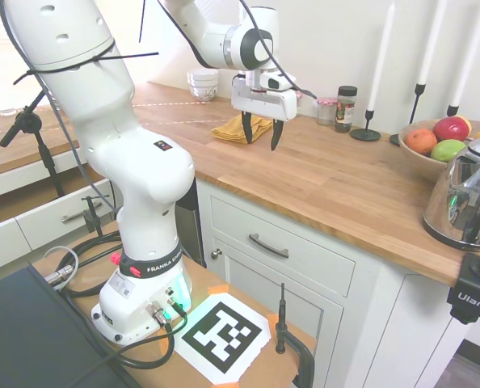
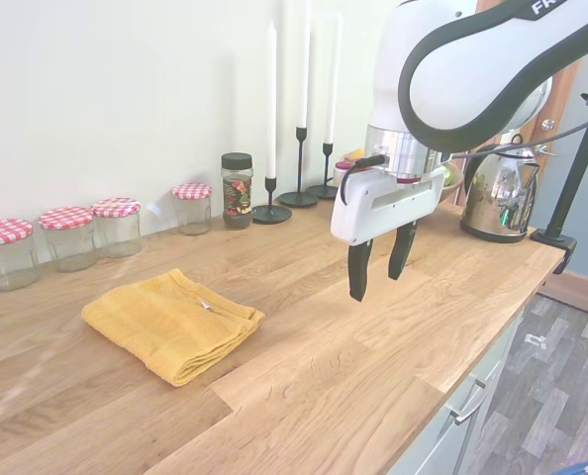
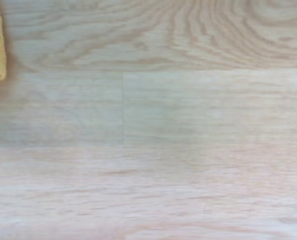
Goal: Wipe the counter
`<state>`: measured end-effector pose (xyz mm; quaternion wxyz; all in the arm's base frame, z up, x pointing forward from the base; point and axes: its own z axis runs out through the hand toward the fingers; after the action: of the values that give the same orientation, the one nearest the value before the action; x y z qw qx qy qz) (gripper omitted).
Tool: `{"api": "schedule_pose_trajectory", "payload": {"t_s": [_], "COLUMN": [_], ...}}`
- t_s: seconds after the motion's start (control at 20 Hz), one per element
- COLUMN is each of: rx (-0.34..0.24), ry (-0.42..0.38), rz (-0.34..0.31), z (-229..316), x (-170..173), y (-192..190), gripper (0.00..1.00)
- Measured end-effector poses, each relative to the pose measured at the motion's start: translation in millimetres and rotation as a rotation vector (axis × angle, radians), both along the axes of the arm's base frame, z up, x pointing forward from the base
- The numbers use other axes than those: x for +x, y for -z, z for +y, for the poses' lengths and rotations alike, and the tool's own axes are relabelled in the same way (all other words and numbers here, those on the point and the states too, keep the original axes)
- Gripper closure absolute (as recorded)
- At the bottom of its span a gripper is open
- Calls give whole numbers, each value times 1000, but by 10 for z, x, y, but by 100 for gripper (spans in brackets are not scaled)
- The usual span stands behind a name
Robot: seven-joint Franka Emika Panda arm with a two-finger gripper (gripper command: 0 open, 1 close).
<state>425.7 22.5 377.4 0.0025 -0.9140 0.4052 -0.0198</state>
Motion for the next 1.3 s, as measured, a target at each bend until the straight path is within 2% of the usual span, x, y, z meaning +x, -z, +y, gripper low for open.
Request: {"api": "schedule_pose_trajectory", "payload": {"t_s": [0.8, 1.3], "rx": [9, 6], "ry": [-15, -98], "rz": [-5, -13], "z": [-10, 606], "x": [43, 371], "y": [-25, -56], "gripper": [0, 0]}}
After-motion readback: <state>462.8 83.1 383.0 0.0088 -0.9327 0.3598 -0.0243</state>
